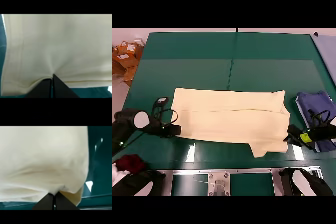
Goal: Fold the shirts.
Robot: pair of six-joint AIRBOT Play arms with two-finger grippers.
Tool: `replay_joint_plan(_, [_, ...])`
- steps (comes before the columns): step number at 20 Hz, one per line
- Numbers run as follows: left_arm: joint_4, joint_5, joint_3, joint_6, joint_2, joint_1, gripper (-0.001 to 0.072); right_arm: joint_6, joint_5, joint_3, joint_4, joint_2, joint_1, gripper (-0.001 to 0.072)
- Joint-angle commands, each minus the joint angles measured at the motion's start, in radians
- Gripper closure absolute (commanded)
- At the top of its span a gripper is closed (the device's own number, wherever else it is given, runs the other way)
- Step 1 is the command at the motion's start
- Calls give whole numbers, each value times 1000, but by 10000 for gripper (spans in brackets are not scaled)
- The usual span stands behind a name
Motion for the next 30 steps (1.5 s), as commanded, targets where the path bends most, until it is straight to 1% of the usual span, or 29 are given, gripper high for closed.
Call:
replay_joint_plan(1, [39,7,84,21,0,0,691,-18,-21,116,174,18,2,695])
replay_joint_plan(3, [39,86,142,23,-15,1,691,-28,-80,183,230,-16,24,695])
replay_joint_plan(5, [32,127,211,49,-80,0,691,-28,-136,243,246,-89,55,695])
replay_joint_plan(7, [39,132,303,68,-204,1,691,-28,-179,296,246,-184,74,694])
replay_joint_plan(10, [49,156,464,74,-406,1,690,-42,-257,370,270,-340,77,694])
replay_joint_plan(13, [49,155,622,74,-602,1,689,-130,-337,447,367,-505,77,694])
replay_joint_plan(15, [45,178,695,74,-701,1,688,-177,-372,505,431,-614,77,694])
replay_joint_plan(16, [41,198,719,73,-736,0,615,-179,-372,539,436,-668,77,693])
replay_joint_plan(17, [35,224,740,68,-765,1,202,-189,-366,569,436,-708,77,650])
replay_joint_plan(18, [39,244,758,52,-777,1,-13,-193,-362,602,434,-740,73,474])
replay_joint_plan(19, [76,262,784,31,-776,7,2,-206,-353,633,432,-755,61,389])
replay_joint_plan(20, [118,262,821,3,-772,19,3,-245,-344,665,432,-757,43,382])
replay_joint_plan(21, [143,231,877,-14,-772,47,3,-280,-320,701,424,-757,18,342])
replay_joint_plan(22, [143,177,933,-14,-772,78,2,-319,-286,736,399,-757,-13,242])
replay_joint_plan(23, [142,105,990,-14,-772,113,3,-351,-247,760,363,-757,-43,128])
replay_joint_plan(25, [124,-43,1066,-13,-772,167,3,-424,-170,774,300,-758,-106,103])
replay_joint_plan(27, [114,-159,1093,-4,-772,196,3,-495,-84,774,282,-782,-156,99])
replay_joint_plan(28, [113,-200,1092,-4,-772,198,3,-516,-49,773,282,-805,-172,39])
replay_joint_plan(30, [89,-233,1089,19,-772,195,3,-570,-5,772,283,-859,-176,17])
